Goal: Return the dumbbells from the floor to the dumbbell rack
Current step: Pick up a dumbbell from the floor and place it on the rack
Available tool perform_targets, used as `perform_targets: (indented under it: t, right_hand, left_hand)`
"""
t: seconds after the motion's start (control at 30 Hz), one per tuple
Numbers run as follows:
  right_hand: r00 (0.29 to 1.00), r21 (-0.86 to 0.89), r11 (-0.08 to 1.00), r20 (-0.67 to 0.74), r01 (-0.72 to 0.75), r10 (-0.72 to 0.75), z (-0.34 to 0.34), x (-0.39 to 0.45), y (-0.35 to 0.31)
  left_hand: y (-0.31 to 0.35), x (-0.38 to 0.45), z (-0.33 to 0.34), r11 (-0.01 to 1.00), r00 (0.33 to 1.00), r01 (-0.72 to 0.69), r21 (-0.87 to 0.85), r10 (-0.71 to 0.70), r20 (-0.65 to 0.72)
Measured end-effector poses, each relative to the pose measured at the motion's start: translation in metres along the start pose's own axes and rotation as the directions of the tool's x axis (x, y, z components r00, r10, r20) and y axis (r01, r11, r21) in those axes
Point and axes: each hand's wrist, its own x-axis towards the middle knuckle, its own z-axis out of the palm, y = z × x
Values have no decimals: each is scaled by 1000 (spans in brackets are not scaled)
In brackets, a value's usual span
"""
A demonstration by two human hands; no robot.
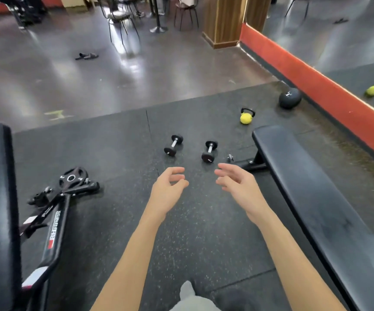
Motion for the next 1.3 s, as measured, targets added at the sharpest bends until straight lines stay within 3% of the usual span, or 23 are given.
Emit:
perform_targets:
  t: [0.27,0.63,0.97,1.3]
  right_hand:
    - [1000,-17,1000,-10,3,-3,-14,238,-39]
    - [984,-96,995,176,-22,38,-8,556,-118]
    - [928,-234,971,347,-54,135,79,806,-119]
    - [833,-440,891,445,-116,328,177,987,-106]
  left_hand:
    - [69,225,28,1000,999,12,28,-13,31]
    - [152,490,34,985,976,153,-83,-164,-146]
    - [134,721,-4,949,922,269,-166,-303,-241]
    - [91,881,-50,841,782,461,-283,-536,-318]
